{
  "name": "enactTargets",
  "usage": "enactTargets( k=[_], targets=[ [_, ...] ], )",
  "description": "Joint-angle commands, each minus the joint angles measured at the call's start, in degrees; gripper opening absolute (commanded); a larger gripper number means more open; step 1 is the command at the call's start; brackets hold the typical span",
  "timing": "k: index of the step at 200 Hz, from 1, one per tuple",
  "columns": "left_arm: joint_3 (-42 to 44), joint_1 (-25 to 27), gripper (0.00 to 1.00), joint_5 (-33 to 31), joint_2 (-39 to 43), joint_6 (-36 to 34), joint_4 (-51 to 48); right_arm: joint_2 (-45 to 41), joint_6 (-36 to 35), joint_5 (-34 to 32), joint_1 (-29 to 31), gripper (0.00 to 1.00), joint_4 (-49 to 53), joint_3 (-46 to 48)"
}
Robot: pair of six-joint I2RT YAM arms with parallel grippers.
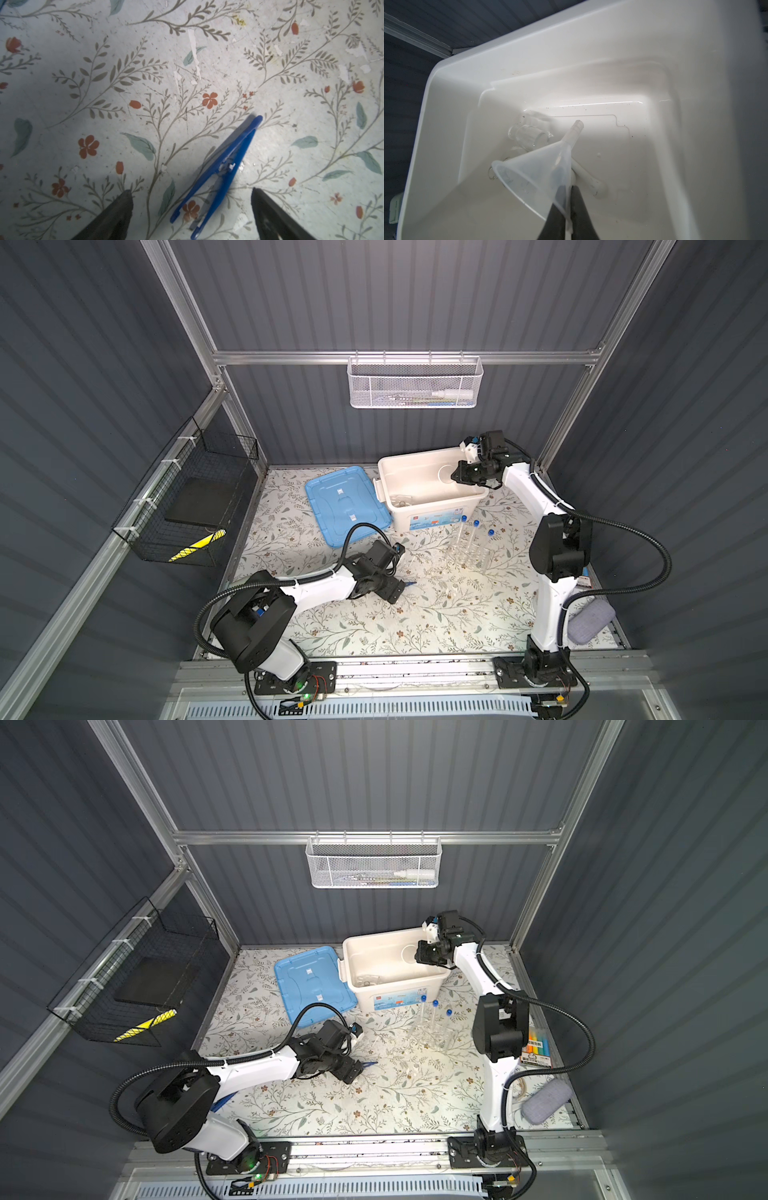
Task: Organize the chemistry lab equipment
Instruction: 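Lower the funnel into the bin and open the right gripper while the left gripper descends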
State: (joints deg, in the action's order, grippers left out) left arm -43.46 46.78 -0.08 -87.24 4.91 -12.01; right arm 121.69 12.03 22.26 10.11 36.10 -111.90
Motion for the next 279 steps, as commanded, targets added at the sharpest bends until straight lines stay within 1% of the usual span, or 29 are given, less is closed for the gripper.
enactTargets(
  k=[1, 72, 131, 173, 211, 279],
  targets=[
    [-1.9, 0.3, 0.90, -0.6, -1.1, -0.2, -1.7, 1.6, 1.7, 0.0, 0.2, 0.08, 2.7, -2.6],
    [-2.8, 0.5, 0.88, -1.7, -1.5, 0.6, -3.2, 6.1, 3.2, -0.2, 0.8, 0.09, 4.6, -6.5],
    [-4.2, 0.9, 0.84, -1.9, -2.6, 1.8, -5.5, 10.1, 4.4, 1.2, 0.8, 0.09, 6.4, -9.8],
    [-4.8, 1.3, 0.83, -1.9, -3.6, 2.6, -5.7, 11.5, 4.9, 0.3, 1.3, 0.09, 6.5, -10.8],
    [-6.0, 2.1, 0.81, -2.1, -5.4, 2.3, -7.8, 13.5, 5.3, -0.1, 2.1, 0.10, 7.5, -13.2],
    [-6.5, 2.5, 0.80, -2.7, -6.2, 2.6, -7.9, 14.8, 6.6, -1.3, 2.1, 0.12, 6.9, -13.3]
  ],
)
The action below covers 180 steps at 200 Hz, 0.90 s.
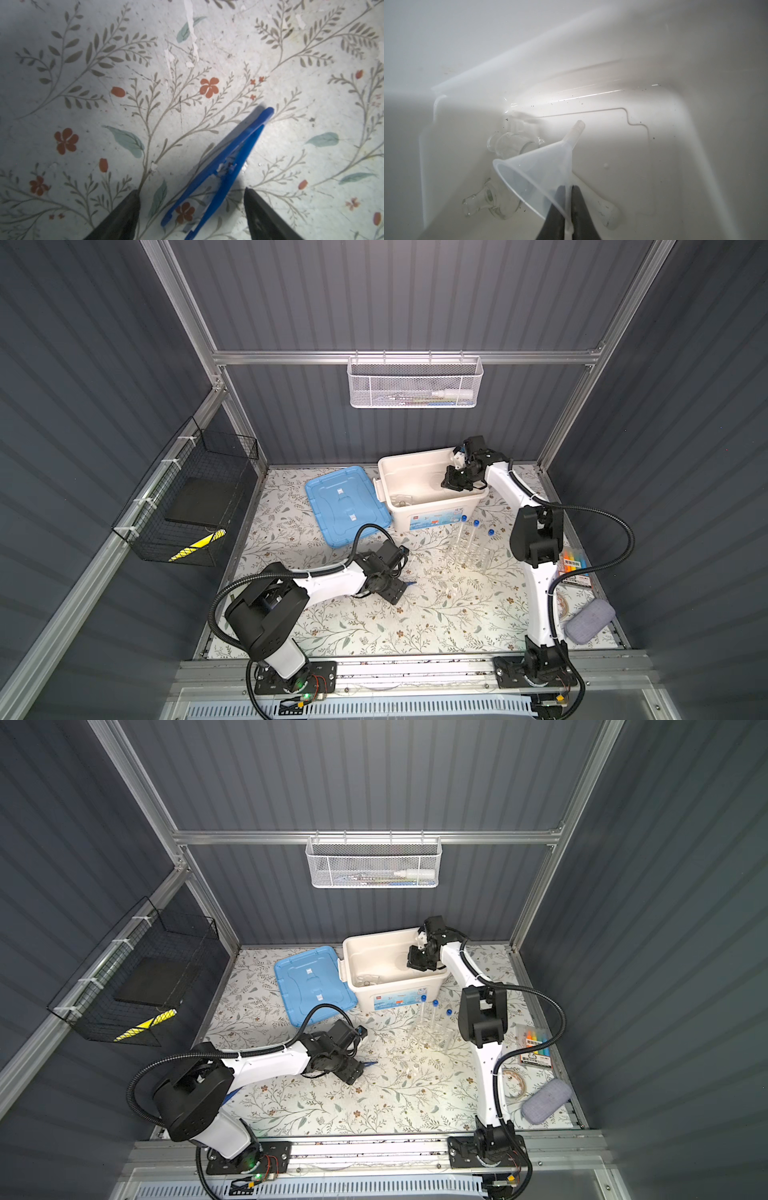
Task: Organize the chemistry lab equipment
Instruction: 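Lower the funnel into the bin and open the right gripper while the left gripper descends, then grasp the blue tweezers with the left gripper while the right gripper rises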
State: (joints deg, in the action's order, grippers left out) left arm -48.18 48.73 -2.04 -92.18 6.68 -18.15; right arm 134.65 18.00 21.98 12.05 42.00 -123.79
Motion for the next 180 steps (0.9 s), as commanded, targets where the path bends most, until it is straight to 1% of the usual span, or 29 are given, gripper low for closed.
enactTargets(
  k=[1, 52, 78, 92, 111, 121, 143, 156, 171, 180],
  targets=[
    [-1.7, 0.6, 0.80, -0.8, -1.2, 0.9, -1.7, 1.9, 0.6, -1.0, 0.2, 0.12, 0.9, -1.4],
    [-2.1, 0.7, 0.79, -1.3, -1.4, 1.1, -0.8, 2.7, 1.2, -1.2, 0.2, 0.12, 0.8, -1.1],
    [-2.4, 1.0, 0.74, -0.6, -2.3, 0.8, -0.8, 2.6, 1.5, -0.7, 0.2, 0.15, 0.3, -0.5],
    [-2.4, 1.3, 0.73, -0.6, -2.6, 0.6, -0.8, 2.5, 1.7, -0.1, 0.2, 0.20, 0.2, -0.3],
    [-2.7, 1.4, 0.73, -0.4, -3.0, 0.5, -0.8, 1.9, 1.7, 0.1, 0.2, 0.22, -0.4, 0.2],
    [-2.5, 1.5, 0.72, -0.3, -3.2, 0.5, -0.7, 1.5, 1.7, 0.2, 0.2, 0.25, -0.7, 0.5],
    [-2.4, 1.6, 0.70, 0.0, -3.3, 0.5, -0.2, 0.4, 1.6, 0.3, 0.2, 0.29, -1.0, 1.3],
    [-2.4, 1.6, 0.68, 0.3, -3.5, 0.5, 0.1, -0.8, 1.7, 0.5, 0.2, 0.36, -1.9, 2.7],
    [-2.4, 1.6, 0.65, 0.5, -3.7, 0.5, 0.1, -2.9, 1.8, 1.1, 0.2, 0.41, -4.0, 5.3],
    [-2.4, 1.6, 0.64, 0.5, -3.8, 0.6, 0.1, -4.1, 1.8, 1.3, 0.2, 0.45, -5.2, 6.8]
  ],
)
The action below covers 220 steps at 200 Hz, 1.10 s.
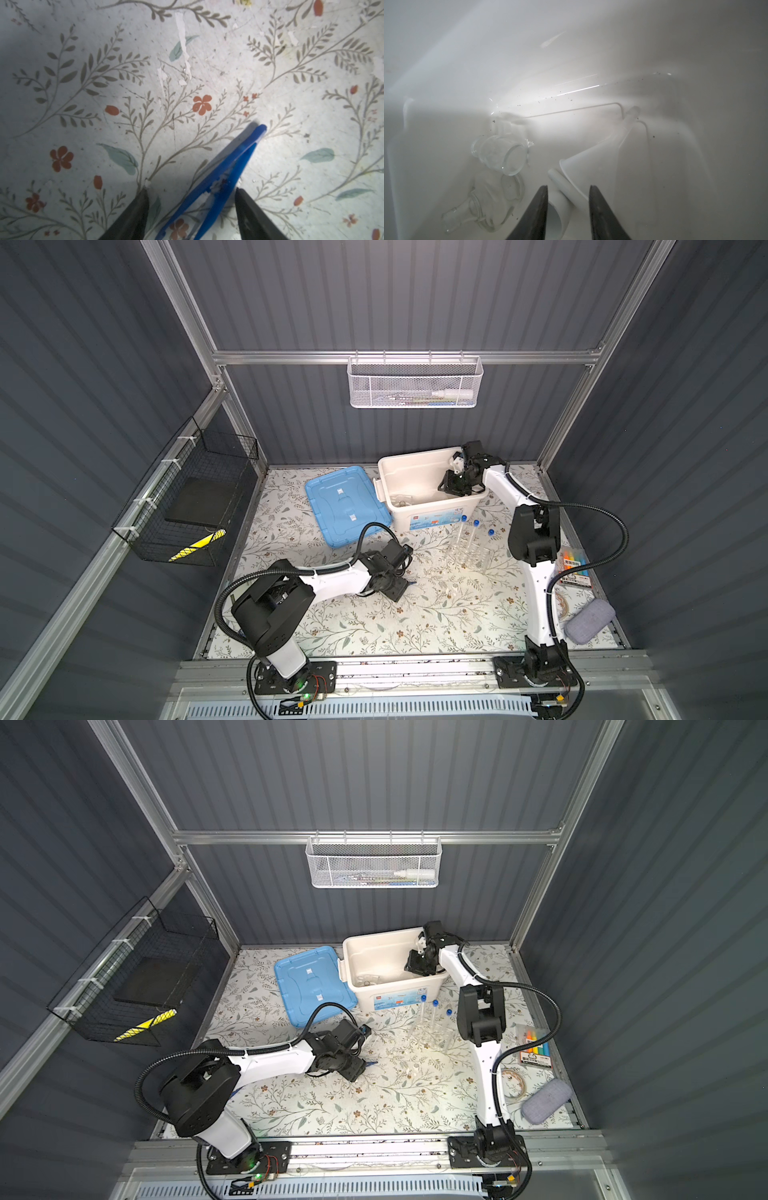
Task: Organize the chemistry lab equipment
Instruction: 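Grasp the blue tweezers with the left gripper while the right gripper rises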
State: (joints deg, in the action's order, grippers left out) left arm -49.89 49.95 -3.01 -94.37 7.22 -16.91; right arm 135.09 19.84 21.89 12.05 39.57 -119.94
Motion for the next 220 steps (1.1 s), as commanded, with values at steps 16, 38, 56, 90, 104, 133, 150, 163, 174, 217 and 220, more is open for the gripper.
enactTargets(
  k=[16, 38, 56, 90, 104, 133, 150, 163, 174, 217, 220],
  targets=[
    [-0.4, 0.5, 0.63, 1.5, -1.4, 0.2, -1.0, -6.4, -0.3, 2.3, 0.2, 0.52, -4.3, 4.8],
    [0.1, 0.5, 0.56, 1.4, -1.2, 0.4, -0.8, -8.4, -0.3, 3.5, 0.1, 0.60, -5.0, 6.2],
    [0.3, 0.6, 0.49, 1.7, -1.3, 0.7, -0.5, -9.9, 0.2, 4.9, 0.1, 0.67, -6.4, 7.7],
    [0.7, 0.8, 0.41, 2.0, -1.4, 0.9, 0.0, -12.3, 1.2, 5.9, 0.1, 0.72, -8.3, 9.9],
    [1.0, 0.8, 0.36, 2.2, -1.3, 1.0, 0.4, -13.3, 1.2, 6.0, 0.1, 0.74, -8.7, 10.8],
    [1.4, 0.8, 0.31, 2.5, -1.1, 1.3, 0.7, -15.4, 0.6, 5.5, 0.1, 0.76, -9.1, 12.7],
    [1.6, 0.8, 0.28, 2.5, -0.8, 1.6, 1.1, -16.5, 0.5, 5.5, 0.0, 0.79, -9.7, 14.2],
    [1.8, 0.8, 0.24, 2.4, -0.7, 1.7, 1.3, -17.7, 0.5, 5.8, -0.1, 0.81, -10.5, 15.6],
    [2.1, 0.8, 0.22, 2.4, -0.6, 2.0, 1.6, -18.6, 0.5, 5.9, -0.1, 0.83, -11.7, 16.8],
    [2.9, 0.8, 0.16, 2.4, -0.2, 2.7, 3.2, -21.4, 0.7, 7.6, -0.2, 0.89, -14.0, 18.9],
    [2.9, 0.8, 0.16, 2.4, -0.1, 2.7, 3.3, -21.5, 0.7, 7.7, -0.2, 0.89, -14.1, 19.0]
  ],
)
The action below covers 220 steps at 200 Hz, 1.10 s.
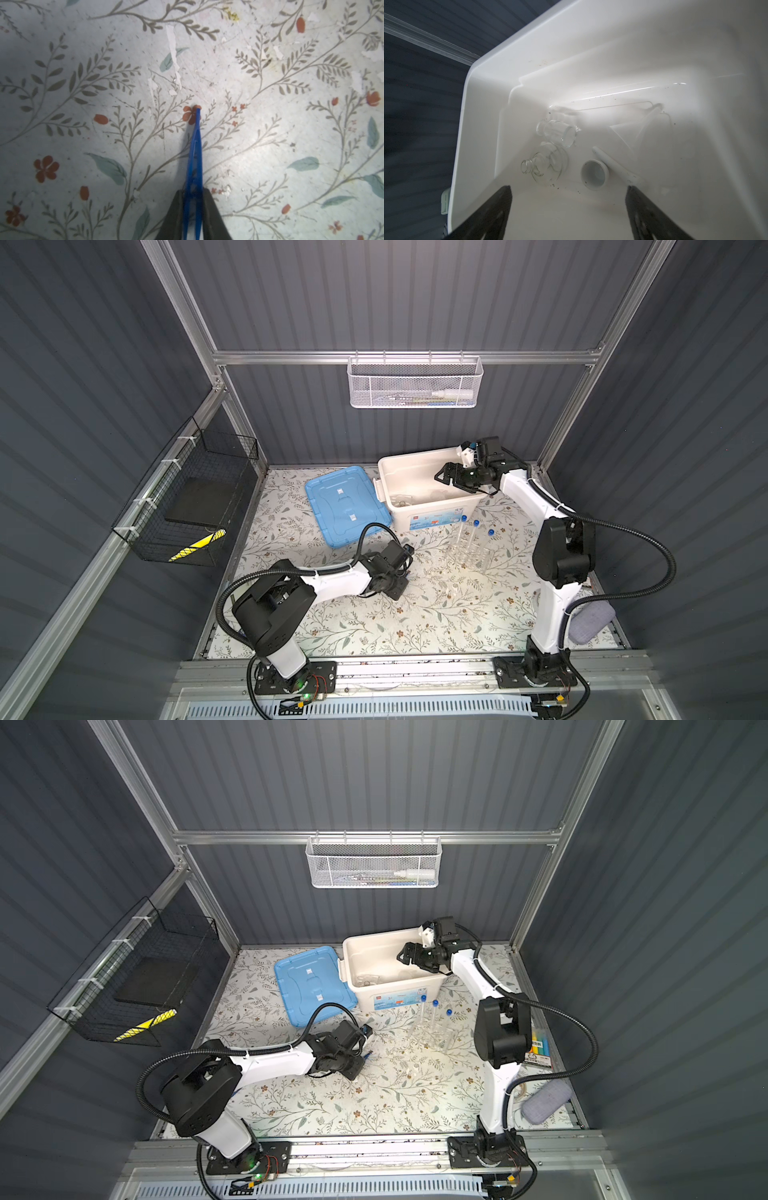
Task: Organize the chemistry lab equipment
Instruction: 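Grasp the blue tweezers with the left gripper while the right gripper rises, then lift the blue tweezers with the left gripper and carry them over the bin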
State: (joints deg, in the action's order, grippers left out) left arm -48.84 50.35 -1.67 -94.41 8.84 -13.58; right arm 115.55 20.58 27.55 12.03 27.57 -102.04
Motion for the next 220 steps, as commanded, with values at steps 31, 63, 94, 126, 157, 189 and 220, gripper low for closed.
enactTargets(
  k=[31, 63, 94, 126, 157, 189, 220],
  targets=[
    [2.4, 0.4, 0.14, 1.1, 1.8, 1.8, 0.9, -4.3, -0.4, 1.7, -0.2, 0.89, -3.0, 2.8],
    [2.4, 0.5, 0.13, 1.2, 4.6, 2.5, 1.8, -8.4, -2.1, -0.8, -0.2, 0.89, -3.8, 6.2],
    [2.0, 0.4, 0.12, 1.2, 7.4, 2.8, 2.8, -13.2, -4.0, -2.2, -0.7, 0.89, -6.9, 10.9],
    [0.9, 0.4, 0.11, 1.3, 10.7, 2.7, 3.0, -17.5, -4.4, -1.8, -2.2, 0.89, -10.6, 15.9],
    [-1.2, 0.5, 0.11, 0.7, 13.4, 1.3, 3.8, -22.2, -5.0, -1.4, -4.1, 0.89, -14.8, 21.9],
    [-5.9, 0.4, 0.11, 0.8, 13.3, -1.7, 4.3, -26.7, -5.5, -3.1, -6.9, 0.89, -17.8, 27.3],
    [-11.4, 0.3, 0.11, 0.1, 11.8, -6.7, 3.9, -28.5, -6.0, -3.6, -10.0, 0.89, -17.2, 29.4]
  ],
)
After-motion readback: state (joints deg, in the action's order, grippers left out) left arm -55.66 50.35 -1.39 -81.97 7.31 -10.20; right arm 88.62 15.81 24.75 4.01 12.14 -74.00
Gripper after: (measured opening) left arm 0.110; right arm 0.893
